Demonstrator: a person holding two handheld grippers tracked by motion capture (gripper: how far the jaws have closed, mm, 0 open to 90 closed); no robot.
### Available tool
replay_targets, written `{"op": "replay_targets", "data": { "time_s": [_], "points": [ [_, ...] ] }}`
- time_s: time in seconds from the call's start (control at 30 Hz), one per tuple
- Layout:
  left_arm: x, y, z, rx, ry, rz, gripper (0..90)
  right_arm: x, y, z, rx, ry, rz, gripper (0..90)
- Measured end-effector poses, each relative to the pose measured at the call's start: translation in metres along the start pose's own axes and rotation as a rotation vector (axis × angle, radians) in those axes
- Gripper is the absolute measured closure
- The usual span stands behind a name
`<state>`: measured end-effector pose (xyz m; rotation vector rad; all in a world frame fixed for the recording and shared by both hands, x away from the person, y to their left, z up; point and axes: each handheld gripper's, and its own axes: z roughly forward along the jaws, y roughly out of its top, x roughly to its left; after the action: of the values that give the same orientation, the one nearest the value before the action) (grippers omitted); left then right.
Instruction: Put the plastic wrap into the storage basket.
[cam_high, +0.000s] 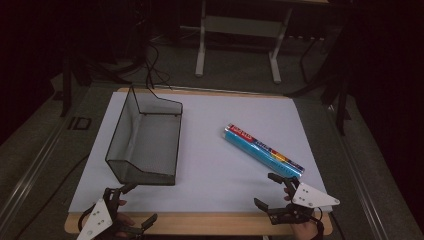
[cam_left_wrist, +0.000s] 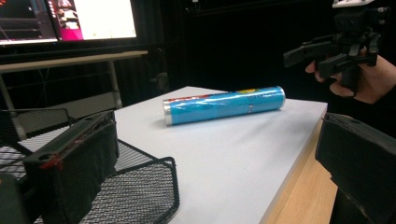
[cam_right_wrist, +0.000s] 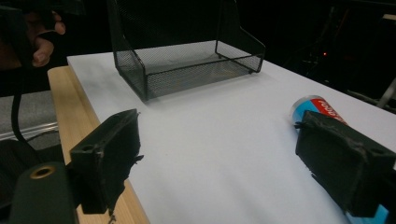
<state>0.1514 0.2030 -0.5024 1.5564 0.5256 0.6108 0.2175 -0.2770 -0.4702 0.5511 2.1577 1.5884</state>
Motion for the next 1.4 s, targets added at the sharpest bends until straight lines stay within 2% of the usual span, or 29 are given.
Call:
{"op": "replay_targets", "data": {
  "time_s": [0.07, 0.1, 0.13, 0.2, 0.23, 0.27, 0.3, 0.4, 0.47, 0.6, 0.63, 0.67, 0.8, 0.9, 0.97, 1.03, 1.07, 1.23, 1.27, 1.4],
  "points": [
    [0.0, 0.0, 0.001, 0.002, -0.006, 0.003, 0.2, 0.0, 0.003, -0.001, 0.023, 0.01, 0.013, 16.3],
    [0.0, 0.0, 0.001, 0.002, -0.007, 0.002, 0.2, -0.001, 0.004, -0.001, 0.041, 0.023, 0.04, 18.5],
    [0.0, 0.0, 0.002, 0.001, -0.01, 0.0, 0.2, -0.001, 0.005, -0.001, 0.077, 0.01, 0.068, 19.9],
    [0.001, 0.0, 0.002, -0.002, -0.011, -0.002, 0.2, 0.0, 0.007, -0.003, 0.075, 0.002, 0.06, 21.3],
    [0.001, 0.0, 0.002, -0.002, -0.011, -0.002, 0.2, 0.0, 0.008, -0.007, 0.047, 0.005, 0.054, 21.3],
    [0.001, 0.0, 0.002, -0.003, -0.013, -0.005, 0.2, 0.0, 0.013, -0.012, 0.014, 0.03, 0.038, 22.7],
    [0.001, 0.0, 0.002, -0.003, -0.015, -0.003, 0.2, 0.001, 0.015, -0.014, 0.015, 0.034, 0.021, 20.2],
    [0.0, 0.0, 0.002, -0.002, -0.019, 0.0, 0.2, 0.002, 0.016, -0.016, 0.024, 0.031, 0.009, 20.4],
    [-0.001, 0.0, 0.003, -0.002, -0.021, 0.0, 0.2, 0.003, 0.017, -0.015, 0.075, 0.028, 0.031, 20.1],
    [0.0, 0.0, 0.003, 0.0, -0.021, 0.0, 0.2, 0.002, 0.017, -0.011, 0.095, 0.025, 0.045, 17.0],
    [0.0, -0.001, 0.003, -0.002, -0.023, -0.002, 0.2, 0.002, 0.018, -0.01, 0.104, 0.022, 0.051, 13.0],
    [0.0, -0.001, 0.003, -0.001, -0.023, -0.002, 0.2, 0.0, 0.019, -0.006, 0.13, 0.03, 0.064, 10.7],
    [-0.001, -0.001, 0.003, 0.003, -0.022, 0.0, 0.2, -0.005, 0.022, -0.001, 0.15, 0.005, 0.112, 9.9],
    [-0.001, -0.001, 0.002, 0.002, -0.022, -0.001, 0.2, -0.009, 0.027, -0.003, 0.148, -0.001, 0.088, 8.5],
    [-0.002, -0.001, 0.002, 0.005, -0.02, 0.001, 0.2, -0.013, 0.03, -0.003, 0.163, 0.024, 0.077, 8.6],
    [-0.002, -0.001, 0.002, 0.007, -0.02, -0.003, 0.2, -0.017, 0.033, -0.001, 0.188, 0.027, 0.06, 8.6],
    [-0.002, -0.002, 0.002, 0.009, -0.019, -0.001, 0.2, -0.019, 0.034, 0.0, 0.2, 0.008, 0.048, 8.7],
    [-0.002, -0.002, 0.002, 0.008, -0.02, -0.002, 0.2, -0.032, 0.038, 0.006, 0.232, 0.005, 0.04, 9.1],
    [-0.002, -0.002, 0.002, 0.009, -0.023, -0.002, 0.2, -0.04, 0.042, 0.011, 0.261, -0.011, 0.022, 9.6],
    [-0.003, -0.002, 0.002, 0.009, -0.029, -0.001, 0.2, -0.052, 0.049, 0.018, 0.303, -0.025, 0.01, 12.4]
  ]
}}
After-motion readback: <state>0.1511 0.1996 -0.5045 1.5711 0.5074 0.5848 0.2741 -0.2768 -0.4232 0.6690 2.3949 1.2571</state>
